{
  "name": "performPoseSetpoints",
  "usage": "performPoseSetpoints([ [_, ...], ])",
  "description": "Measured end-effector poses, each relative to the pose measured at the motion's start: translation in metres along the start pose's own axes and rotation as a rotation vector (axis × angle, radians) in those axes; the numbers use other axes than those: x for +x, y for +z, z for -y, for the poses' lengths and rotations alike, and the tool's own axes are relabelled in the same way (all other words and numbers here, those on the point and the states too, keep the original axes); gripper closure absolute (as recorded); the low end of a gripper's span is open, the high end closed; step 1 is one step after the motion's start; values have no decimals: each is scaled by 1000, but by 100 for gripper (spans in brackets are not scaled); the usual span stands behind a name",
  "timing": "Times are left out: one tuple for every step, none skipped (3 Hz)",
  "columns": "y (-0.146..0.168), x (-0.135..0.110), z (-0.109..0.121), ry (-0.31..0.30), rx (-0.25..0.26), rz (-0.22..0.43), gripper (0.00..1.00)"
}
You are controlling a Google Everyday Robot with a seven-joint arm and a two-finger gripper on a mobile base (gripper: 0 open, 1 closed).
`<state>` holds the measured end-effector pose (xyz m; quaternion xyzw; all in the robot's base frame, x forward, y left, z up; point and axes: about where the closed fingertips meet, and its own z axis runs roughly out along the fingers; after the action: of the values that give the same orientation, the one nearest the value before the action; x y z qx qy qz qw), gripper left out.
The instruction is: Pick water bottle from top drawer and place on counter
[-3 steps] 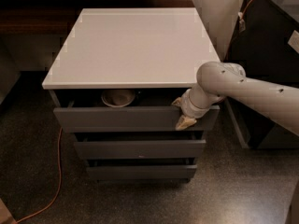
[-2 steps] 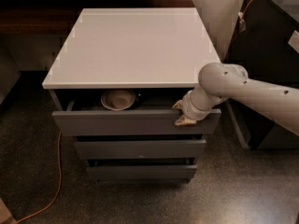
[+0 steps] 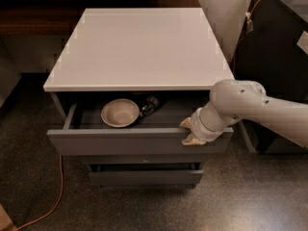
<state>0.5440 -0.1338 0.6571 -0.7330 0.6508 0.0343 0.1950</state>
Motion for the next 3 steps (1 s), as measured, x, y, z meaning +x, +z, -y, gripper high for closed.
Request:
performPoseSetpoints([
  [-1, -4, -17, 7, -9, 6, 100],
  [-8, -15, -39, -7, -7, 7, 100],
  [-9, -17, -43, -10, -6, 7, 100],
])
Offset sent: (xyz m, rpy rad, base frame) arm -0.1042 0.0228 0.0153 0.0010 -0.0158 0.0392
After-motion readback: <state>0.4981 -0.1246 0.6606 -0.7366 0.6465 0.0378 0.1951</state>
